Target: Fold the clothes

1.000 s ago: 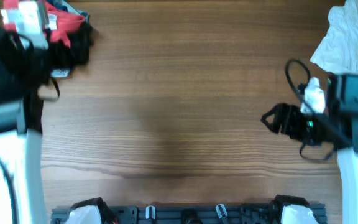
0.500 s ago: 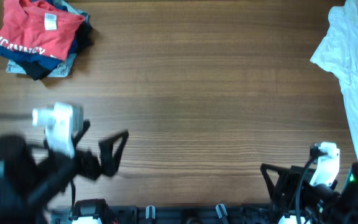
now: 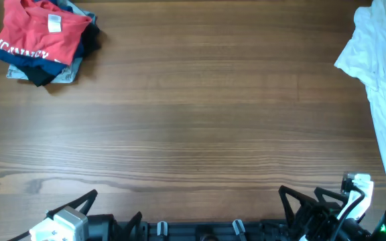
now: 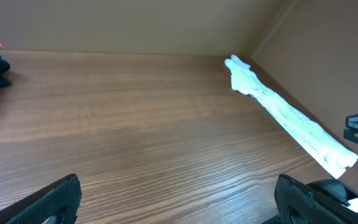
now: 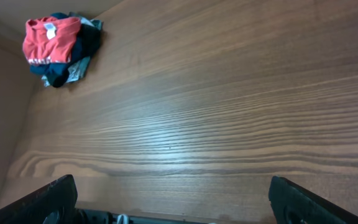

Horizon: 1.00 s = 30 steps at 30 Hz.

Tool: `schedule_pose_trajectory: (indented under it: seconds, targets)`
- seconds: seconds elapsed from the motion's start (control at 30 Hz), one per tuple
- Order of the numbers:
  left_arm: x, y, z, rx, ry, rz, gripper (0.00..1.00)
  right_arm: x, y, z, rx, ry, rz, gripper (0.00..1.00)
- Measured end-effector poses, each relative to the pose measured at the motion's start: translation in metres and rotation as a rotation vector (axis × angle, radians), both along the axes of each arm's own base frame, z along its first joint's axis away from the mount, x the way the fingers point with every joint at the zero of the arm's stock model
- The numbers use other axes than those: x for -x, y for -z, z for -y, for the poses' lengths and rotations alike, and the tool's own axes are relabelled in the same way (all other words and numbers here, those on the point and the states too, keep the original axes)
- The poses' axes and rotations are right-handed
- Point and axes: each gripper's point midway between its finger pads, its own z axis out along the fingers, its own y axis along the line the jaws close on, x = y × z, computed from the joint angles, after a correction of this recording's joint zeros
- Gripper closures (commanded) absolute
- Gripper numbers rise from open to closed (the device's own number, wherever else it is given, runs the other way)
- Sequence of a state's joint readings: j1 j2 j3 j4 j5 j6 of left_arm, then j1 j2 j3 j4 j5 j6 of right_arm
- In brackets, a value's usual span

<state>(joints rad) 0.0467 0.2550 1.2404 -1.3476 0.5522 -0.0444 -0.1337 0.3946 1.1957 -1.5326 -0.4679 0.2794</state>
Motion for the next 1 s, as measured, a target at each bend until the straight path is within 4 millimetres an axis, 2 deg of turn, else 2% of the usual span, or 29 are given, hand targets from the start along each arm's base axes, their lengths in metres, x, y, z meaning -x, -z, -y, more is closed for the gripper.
schedule_pose_trajectory:
  seconds: [0.9, 1.0]
  targets:
    - [0.0, 0.0, 0.0, 0.003, -0.001, -0.003, 0.0, 0.0, 0.0, 0.001, -0.004, 0.011, -0.005, 0.0]
    - [0.0, 0.001, 0.0, 0.003, -0.001, -0.005, 0.0, -0.011, -0.009, 0.008, 0.026, 0.038, 0.056, 0.0]
